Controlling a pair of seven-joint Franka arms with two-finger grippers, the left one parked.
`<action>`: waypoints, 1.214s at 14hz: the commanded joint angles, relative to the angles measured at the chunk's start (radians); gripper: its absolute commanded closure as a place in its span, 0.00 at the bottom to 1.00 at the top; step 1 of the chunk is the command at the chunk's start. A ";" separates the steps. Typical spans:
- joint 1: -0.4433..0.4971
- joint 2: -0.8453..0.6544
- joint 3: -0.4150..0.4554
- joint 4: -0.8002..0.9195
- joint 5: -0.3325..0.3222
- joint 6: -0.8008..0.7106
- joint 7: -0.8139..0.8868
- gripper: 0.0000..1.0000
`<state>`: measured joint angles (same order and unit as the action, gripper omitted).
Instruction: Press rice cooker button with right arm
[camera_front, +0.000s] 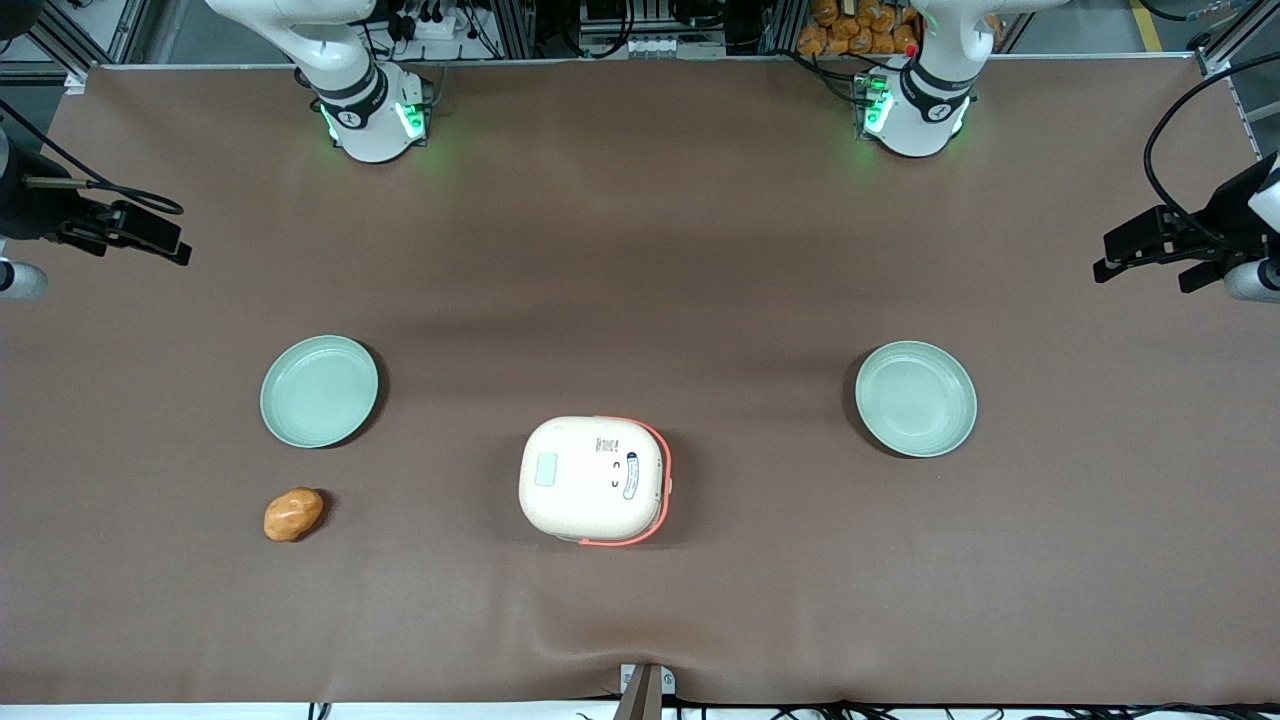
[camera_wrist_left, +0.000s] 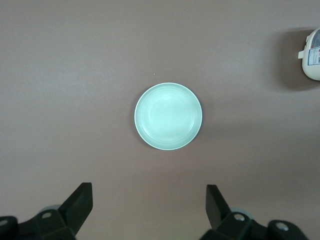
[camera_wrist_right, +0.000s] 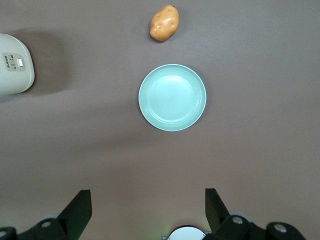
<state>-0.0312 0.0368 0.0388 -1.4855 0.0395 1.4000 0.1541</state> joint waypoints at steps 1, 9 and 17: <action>0.007 0.002 -0.008 0.016 -0.012 -0.016 -0.001 0.00; 0.016 0.005 -0.004 0.014 -0.058 0.030 0.002 0.00; 0.253 0.098 0.001 0.028 -0.062 0.243 0.013 0.00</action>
<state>0.1638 0.0840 0.0467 -1.4863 0.0008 1.6014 0.1545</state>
